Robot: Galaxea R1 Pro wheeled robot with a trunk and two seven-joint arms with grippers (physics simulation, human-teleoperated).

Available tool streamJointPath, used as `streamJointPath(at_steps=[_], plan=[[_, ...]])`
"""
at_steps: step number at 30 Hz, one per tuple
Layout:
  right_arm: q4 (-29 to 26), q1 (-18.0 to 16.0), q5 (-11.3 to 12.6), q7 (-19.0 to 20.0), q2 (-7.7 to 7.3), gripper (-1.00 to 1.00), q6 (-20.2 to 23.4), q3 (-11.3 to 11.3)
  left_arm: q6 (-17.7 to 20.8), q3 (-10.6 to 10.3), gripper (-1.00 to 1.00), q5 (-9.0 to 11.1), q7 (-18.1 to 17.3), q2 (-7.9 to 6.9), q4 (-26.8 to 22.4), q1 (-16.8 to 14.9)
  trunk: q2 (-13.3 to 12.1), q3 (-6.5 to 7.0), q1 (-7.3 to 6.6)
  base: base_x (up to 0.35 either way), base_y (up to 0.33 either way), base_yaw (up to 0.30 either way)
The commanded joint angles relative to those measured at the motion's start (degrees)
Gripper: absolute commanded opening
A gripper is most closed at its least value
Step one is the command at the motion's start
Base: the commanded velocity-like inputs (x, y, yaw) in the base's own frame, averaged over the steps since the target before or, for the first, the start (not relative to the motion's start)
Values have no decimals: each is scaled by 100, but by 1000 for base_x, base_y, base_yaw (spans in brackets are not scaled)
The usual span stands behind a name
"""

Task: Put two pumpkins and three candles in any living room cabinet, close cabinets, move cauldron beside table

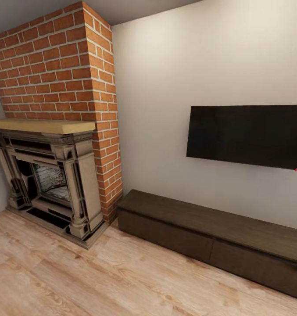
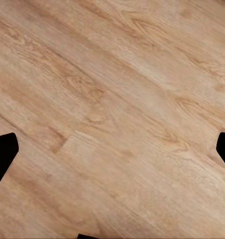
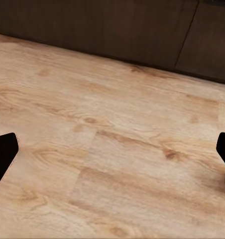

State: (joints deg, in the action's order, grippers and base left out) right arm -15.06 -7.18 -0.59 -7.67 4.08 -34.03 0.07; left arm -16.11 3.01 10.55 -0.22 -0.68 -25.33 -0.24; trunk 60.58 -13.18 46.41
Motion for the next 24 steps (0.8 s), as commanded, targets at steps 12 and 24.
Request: streamJointPath(at_steps=[12, 24], plan=[[3, -4, -2, -24, -3, 100, -14, 2, 1, -11, 100, 44, -2, -2, 1, -2, 4, -7, 2, 135, 296, -204], [-1, -10, 32, -32, -29, 100, 2, -14, -6, -11, 100, 44, 6, -2, 1, -2, 4, -7, 2, 61, 162, -298]])
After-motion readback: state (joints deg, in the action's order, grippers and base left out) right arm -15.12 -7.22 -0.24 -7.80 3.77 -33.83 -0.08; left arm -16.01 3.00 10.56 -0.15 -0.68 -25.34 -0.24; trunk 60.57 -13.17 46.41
